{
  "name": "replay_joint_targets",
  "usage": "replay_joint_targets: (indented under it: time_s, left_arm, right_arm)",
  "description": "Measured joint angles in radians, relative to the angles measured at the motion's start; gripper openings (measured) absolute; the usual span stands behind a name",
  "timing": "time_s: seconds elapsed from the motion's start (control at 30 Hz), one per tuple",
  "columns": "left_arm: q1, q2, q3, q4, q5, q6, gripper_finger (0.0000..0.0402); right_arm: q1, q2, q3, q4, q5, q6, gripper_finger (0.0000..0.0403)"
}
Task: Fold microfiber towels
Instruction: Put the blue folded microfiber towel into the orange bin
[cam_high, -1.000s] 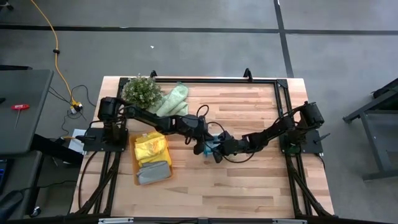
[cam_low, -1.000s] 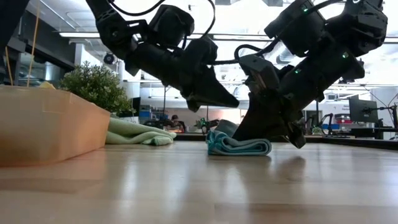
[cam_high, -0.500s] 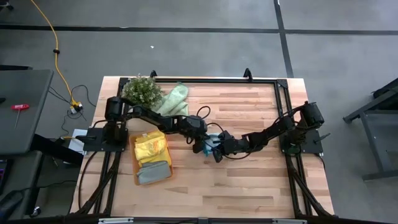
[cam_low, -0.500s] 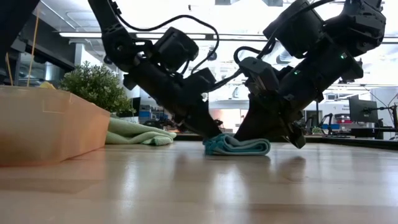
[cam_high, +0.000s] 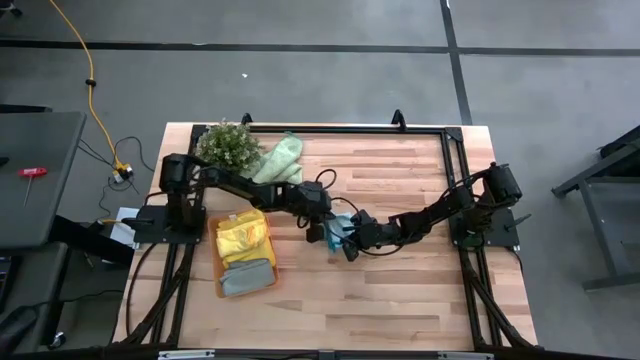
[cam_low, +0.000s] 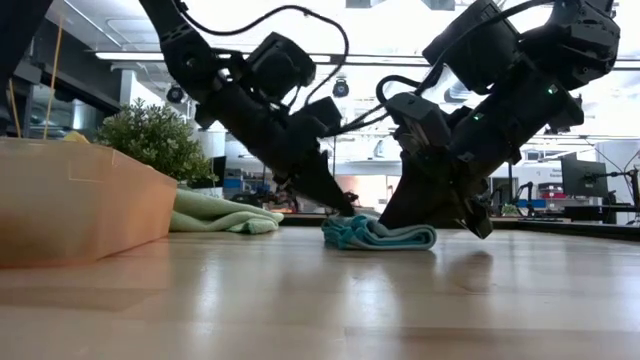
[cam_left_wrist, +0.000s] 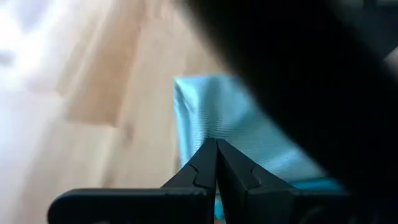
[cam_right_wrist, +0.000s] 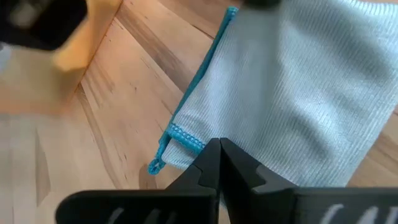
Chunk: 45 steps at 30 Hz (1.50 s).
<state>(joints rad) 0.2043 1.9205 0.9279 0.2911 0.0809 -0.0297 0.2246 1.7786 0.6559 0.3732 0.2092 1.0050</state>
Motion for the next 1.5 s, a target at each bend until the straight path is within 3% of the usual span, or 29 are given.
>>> replay_joint_targets:
  time_s: [0.13,0.37,0.6,0.67,0.8,1.0,1.13,1.27,1.5]
  left_arm:
    - [0.005,-0.048,0.000,-0.040,-0.016,0.052,0.0000]
    - [0.054,-0.200,0.000,-0.305,-0.078,0.103,0.0000]
    - [0.099,-0.393,0.000,-0.511,-0.065,0.027,0.0000]
    - [0.087,-0.454,-0.020,-0.485,-0.060,-0.003,0.0000]
    - [0.036,-0.572,-0.121,-0.284,-0.055,-0.115,0.0000]
    - [-0.079,-0.678,-0.263,-0.042,-0.056,-0.306,0.0000]
    - [-0.167,-0.660,-0.269,-0.027,-0.114,-0.338,0.0000]
    - [-0.224,-0.571,-0.248,-0.023,-0.185,-0.337,0.0000]
    - [-0.233,-0.312,-0.003,-0.191,-0.133,-0.275,0.0000]
  right_arm:
    - [0.001,0.000,-0.001,0.003,-0.001,0.000,0.0000]
    - [-0.001,-0.035,-0.006,0.010,-0.019,-0.038,0.0000]
    - [-0.034,-0.203,-0.005,-0.018,-0.009,-0.097,0.0000]
    - [-0.046,-0.260,-0.004,-0.064,-0.012,-0.095,0.0000]
    - [-0.073,-0.346,-0.004,-0.193,-0.032,-0.043,0.0012]
    - [-0.093,-0.359,-0.004,-0.388,-0.097,0.035,0.0088]
    - [-0.094,-0.352,-0.004,-0.453,-0.059,0.043,0.0143]
    - [-0.099,-0.376,-0.003,-0.467,-0.022,0.043,0.0174]
    - [-0.109,-0.467,-0.003,-0.565,-0.025,0.009,0.0185]
